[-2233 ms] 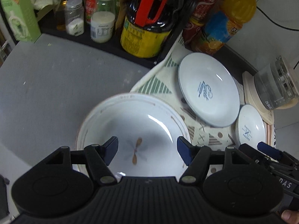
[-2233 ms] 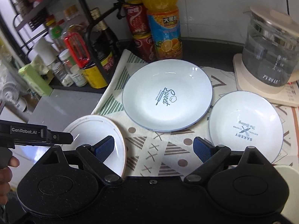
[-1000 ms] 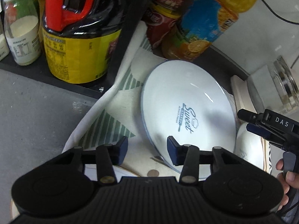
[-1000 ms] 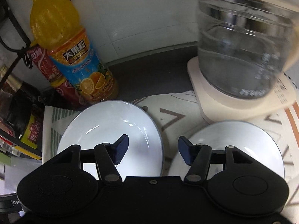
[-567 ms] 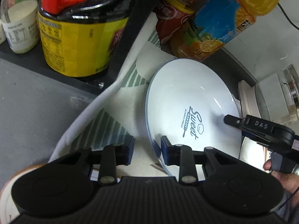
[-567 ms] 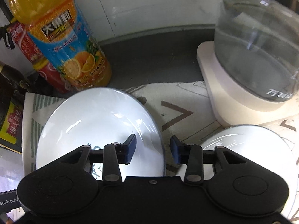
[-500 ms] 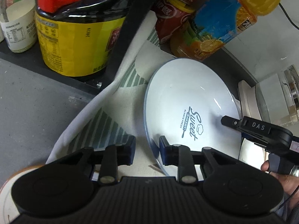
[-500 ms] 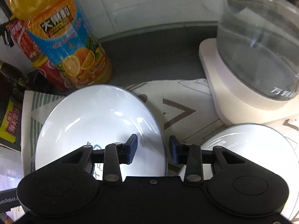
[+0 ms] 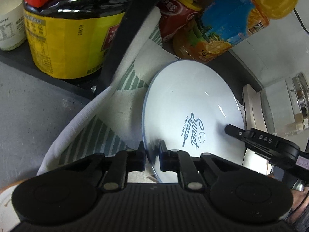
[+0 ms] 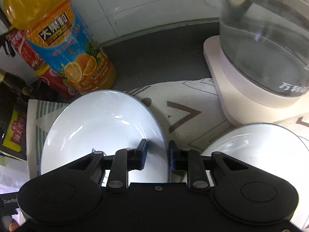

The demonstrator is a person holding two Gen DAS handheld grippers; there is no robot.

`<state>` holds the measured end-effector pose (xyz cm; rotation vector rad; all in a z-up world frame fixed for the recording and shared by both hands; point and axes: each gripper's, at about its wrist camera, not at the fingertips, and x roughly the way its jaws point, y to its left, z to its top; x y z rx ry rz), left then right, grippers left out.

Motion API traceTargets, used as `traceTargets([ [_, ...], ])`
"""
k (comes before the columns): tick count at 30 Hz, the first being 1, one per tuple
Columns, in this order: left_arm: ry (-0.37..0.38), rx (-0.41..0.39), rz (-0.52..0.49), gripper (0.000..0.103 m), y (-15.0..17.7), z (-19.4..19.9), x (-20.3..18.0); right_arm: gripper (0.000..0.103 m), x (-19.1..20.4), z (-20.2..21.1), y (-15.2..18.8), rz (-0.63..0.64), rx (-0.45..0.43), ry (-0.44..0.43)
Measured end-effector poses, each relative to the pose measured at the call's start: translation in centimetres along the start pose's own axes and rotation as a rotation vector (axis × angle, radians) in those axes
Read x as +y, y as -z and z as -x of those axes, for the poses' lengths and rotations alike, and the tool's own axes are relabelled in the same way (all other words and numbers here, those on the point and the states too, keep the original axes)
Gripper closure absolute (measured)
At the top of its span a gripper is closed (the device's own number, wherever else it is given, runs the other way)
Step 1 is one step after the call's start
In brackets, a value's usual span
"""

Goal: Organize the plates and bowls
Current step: 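Close both grippers on the rim of the 'Sweet' plate, then lift the 'Sweet' plate with both grippers over the flower-pattern plate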

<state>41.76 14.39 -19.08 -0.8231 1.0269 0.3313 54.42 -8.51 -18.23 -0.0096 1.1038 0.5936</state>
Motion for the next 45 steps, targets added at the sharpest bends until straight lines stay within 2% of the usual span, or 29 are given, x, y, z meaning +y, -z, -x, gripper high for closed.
traceTargets([
  [7,0.012,0.003,-0.015,0.091,-0.4,0.7,0.4,0.090,-0.8,2.0,1.7,-0.051,-0.031,-0.046],
  [9,0.026,0.001,-0.048,0.091,-0.5,0.9,0.5,0.092,-1.0,2.5,2.1,-0.076,-0.042,-0.055],
  [18,0.068,0.009,-0.081,0.091,-0.6,1.7,1.0,0.096,-2.2,4.2,3.7,-0.216,-0.079,-0.124],
  [25,0.101,0.008,-0.121,0.091,-0.4,2.5,0.9,0.098,-2.7,5.2,4.5,-0.264,-0.103,-0.162],
  [35,0.106,-0.049,-0.107,0.091,1.4,5.7,0.6,0.097,-3.0,7.2,5.7,-0.266,-0.121,-0.215],
  [45,0.083,-0.112,-0.076,0.091,4.5,10.1,1.1,0.097,-1.6,10.0,7.3,-0.180,-0.146,-0.284],
])
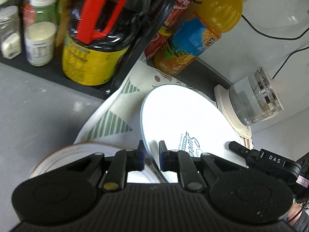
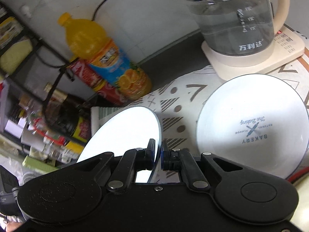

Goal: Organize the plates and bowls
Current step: 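Lift the 'Sweet' plate with both grippers over the flower-pattern plate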

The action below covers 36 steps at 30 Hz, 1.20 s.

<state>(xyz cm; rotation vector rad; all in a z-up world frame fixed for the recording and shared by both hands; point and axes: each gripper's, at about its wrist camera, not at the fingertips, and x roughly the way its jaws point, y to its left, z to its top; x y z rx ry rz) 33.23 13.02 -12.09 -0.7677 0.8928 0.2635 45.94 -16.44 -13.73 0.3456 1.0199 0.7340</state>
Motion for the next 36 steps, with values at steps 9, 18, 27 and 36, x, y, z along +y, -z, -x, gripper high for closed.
traceTargets([
  [9,-0.016,-0.033,0.070,0.091,3.7,3.5,1.6,0.097,1.2,1.4,2.7,0.074,0.036,-0.049],
  [18,-0.051,-0.057,0.142,0.091,7.1,6.0,3.8,0.097,2.5,1.4,5.3,0.140,0.085,-0.079],
  [27,-0.068,-0.059,0.197,0.091,9.6,7.2,5.9,0.097,3.9,1.0,7.0,0.192,0.127,-0.080],
  [36,-0.072,-0.051,0.246,0.091,10.2,7.3,7.8,0.097,4.9,0.1,8.1,0.220,0.156,-0.069],
])
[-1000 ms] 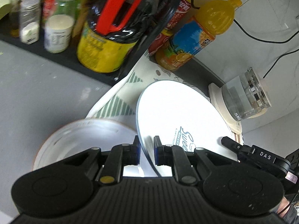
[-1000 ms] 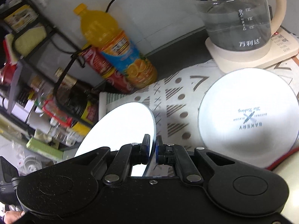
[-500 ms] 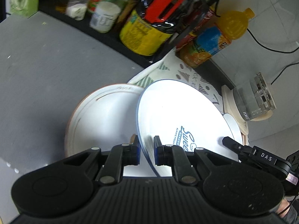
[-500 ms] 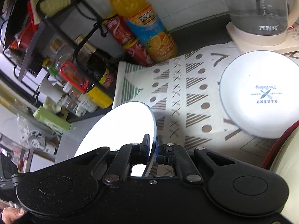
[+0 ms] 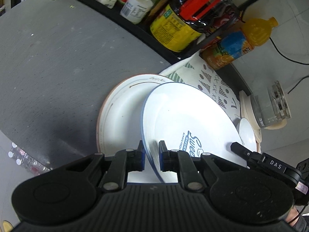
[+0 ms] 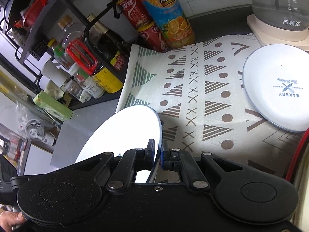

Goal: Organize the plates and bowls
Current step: 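Lift the 'Sweet' plate with both grippers over the flower-pattern plate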

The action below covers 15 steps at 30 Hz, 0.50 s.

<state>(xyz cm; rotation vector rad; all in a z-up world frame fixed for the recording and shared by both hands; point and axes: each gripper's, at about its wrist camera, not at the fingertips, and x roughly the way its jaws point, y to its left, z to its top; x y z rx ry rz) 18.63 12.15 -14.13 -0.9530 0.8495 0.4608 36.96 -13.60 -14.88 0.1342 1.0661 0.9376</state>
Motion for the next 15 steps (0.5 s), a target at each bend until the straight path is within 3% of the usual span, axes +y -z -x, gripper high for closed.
traceTargets([
  [15,-0.021,0.024,0.017,0.091,0.09,-0.66,1.04,0.097,0.72,-0.85,0.00,0.032,0.031,0.020],
])
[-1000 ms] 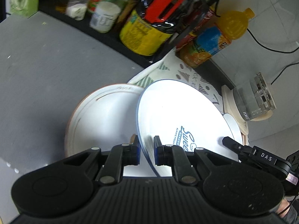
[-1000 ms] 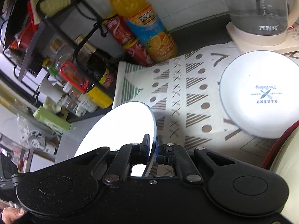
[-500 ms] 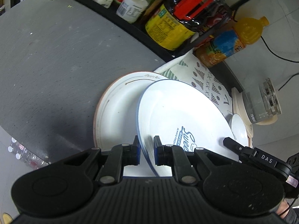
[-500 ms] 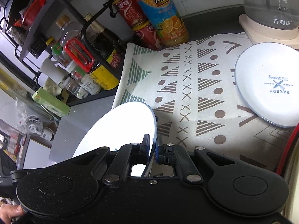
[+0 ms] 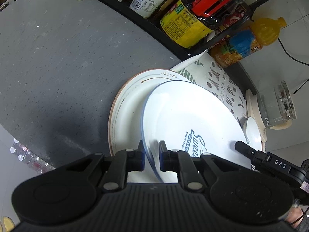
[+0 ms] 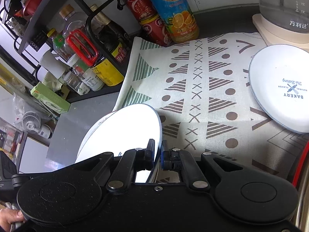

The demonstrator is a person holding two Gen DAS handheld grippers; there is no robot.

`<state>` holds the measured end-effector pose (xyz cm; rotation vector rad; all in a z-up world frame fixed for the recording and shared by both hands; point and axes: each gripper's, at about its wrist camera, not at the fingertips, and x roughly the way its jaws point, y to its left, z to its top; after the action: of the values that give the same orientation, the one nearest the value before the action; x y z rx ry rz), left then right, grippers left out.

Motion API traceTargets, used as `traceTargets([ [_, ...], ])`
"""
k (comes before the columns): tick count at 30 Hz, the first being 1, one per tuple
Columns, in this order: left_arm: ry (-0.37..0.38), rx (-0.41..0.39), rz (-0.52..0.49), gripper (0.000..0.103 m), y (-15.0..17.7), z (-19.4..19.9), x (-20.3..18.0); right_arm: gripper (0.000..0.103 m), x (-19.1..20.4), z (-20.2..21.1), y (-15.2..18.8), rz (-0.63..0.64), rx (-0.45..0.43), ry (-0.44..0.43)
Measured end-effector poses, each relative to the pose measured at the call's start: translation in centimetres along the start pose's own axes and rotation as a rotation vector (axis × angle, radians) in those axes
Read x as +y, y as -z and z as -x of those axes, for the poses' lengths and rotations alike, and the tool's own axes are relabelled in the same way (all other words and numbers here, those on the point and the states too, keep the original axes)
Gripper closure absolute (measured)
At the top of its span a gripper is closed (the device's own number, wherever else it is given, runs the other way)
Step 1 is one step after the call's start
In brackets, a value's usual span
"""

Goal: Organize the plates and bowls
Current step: 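Lift the 'Sweet' plate with both grippers over the flower-pattern plate, then lower the 'Sweet' plate onto the flower-pattern plate and open both grippers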

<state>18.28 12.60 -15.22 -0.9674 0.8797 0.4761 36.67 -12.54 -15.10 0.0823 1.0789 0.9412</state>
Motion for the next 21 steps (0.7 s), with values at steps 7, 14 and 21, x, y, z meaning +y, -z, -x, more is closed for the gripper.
traceTargets([
  [7,-0.033,0.016,-0.003,0.091,0.02,-0.25,0.21,0.097,0.01,-0.36,0.25,0.004,0.015,-0.003],
  [14,-0.062,0.023,-0.005,0.090,-0.24,-0.55,0.19,0.098,-0.15,-0.64,0.35,-0.013,0.031,-0.006],
  [21,-0.088,0.031,-0.004,0.089,-0.64,-1.00,0.16,0.099,-0.07,-0.89,0.64,-0.017,0.043,-0.003],
])
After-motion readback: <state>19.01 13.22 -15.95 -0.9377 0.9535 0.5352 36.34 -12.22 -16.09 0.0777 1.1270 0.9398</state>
